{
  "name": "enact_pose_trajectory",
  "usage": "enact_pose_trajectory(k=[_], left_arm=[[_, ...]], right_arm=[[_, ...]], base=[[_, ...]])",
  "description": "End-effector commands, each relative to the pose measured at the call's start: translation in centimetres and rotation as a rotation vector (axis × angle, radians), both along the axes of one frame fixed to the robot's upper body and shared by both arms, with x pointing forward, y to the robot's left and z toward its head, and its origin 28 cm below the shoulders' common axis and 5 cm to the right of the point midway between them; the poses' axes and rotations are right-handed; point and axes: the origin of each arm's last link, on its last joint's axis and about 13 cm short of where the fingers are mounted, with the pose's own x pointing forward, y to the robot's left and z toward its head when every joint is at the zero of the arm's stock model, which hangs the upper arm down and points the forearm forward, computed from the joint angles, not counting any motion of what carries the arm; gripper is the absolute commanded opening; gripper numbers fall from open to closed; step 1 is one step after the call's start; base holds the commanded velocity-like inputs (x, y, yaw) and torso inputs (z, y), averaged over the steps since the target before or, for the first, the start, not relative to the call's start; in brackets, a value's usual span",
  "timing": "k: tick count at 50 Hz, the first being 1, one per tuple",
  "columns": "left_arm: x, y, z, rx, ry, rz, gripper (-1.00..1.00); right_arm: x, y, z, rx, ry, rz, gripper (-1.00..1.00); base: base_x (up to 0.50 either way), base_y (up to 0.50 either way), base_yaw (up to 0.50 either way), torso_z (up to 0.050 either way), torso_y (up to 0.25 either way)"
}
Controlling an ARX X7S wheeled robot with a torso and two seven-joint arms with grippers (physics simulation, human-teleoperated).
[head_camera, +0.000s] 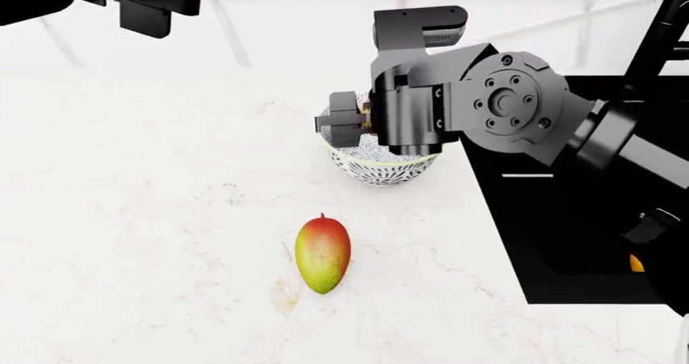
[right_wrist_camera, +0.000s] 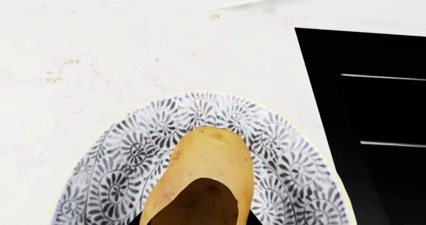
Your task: There is a mixed pile of frozen fruits and vegetables on the counter. Locate all the frozen vegetables and place the items in a bowl on the counter. Take all the frozen fruits and defrost them in a running sink.
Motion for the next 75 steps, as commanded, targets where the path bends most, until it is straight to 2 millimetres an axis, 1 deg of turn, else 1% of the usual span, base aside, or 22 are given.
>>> enact_pose_trajectory(k=[1, 2, 3, 11, 21, 33, 41, 50, 61, 67, 75], left_arm=[[0.0, 0.0, 0.1, -0.003, -0.005, 0.007, -1.0], [0.0, 0.0, 0.1, -0.004, -0.005, 0.007, -1.0], [0.0, 0.0, 0.1, -0.004, -0.006, 0.007, -1.0], [0.0, 0.0, 0.1, -0.004, -0.005, 0.007, -1.0], [-0.1, 0.0, 0.2, -0.002, -0.006, 0.007, -1.0], [-0.1, -0.1, 0.3, -0.001, -0.009, 0.004, -1.0], [-0.4, -0.1, 0.5, -0.001, -0.013, 0.002, -1.0], [-0.5, -0.2, 0.7, -0.003, -0.016, 0.0, -1.0], [-0.7, -0.4, 0.8, -0.003, -0.02, -0.01, -1.0], [-0.7, -0.6, 0.8, -0.004, -0.019, -0.021, -1.0], [-0.6, -0.9, 0.5, -0.002, -0.008, -0.044, -1.0]], right_arm=[[0.0, -0.1, -0.1, -0.01, -0.007, 0.006, -1.0], [0.1, -0.1, -0.1, -0.009, -0.006, 0.006, -1.0], [0.1, -0.1, -0.1, -0.012, -0.006, 0.006, 1.0], [0.1, -0.1, 0.0, -0.025, -0.009, 0.014, 1.0], [-0.1, -0.2, 0.5, -0.029, -0.025, 0.01, 1.0], [-0.6, -0.3, 1.7, -0.03, -0.061, 0.012, 1.0], [-1.2, -0.2, 2.9, -0.042, -0.092, 0.025, 1.0], [-2.0, -0.2, 4.2, -0.065, -0.122, 0.03, 1.0], [-3.5, -0.5, 6.3, -0.087, -0.171, 0.027, 1.0], [-4.4, -1.0, 7.3, -0.096, -0.199, 0.019, 1.0], [-5.8, -2.4, 8.6, -0.091, -0.254, -0.003, 1.0]], base=[[0.0, 0.0, 0.0, 0.0, 0.0], [0.0, 0.0, 0.0, 0.0, 0.0], [0.0, 0.0, 0.0, 0.0, 0.0], [0.0, 0.0, 0.0, 0.0, 0.0], [0.0, 0.0, 0.0, 0.0, 0.0], [0.0, 0.0, 0.0, 0.0, 0.001], [0.0, 0.0, 0.0, 0.0, 0.0], [0.0, 0.0, 0.0, 0.0, 0.0], [0.0, 0.0, 0.0, 0.0, 0.0], [0.0, 0.0, 0.0, 0.0, 0.0], [0.0, 0.0, 0.0, 0.0, 0.001]])
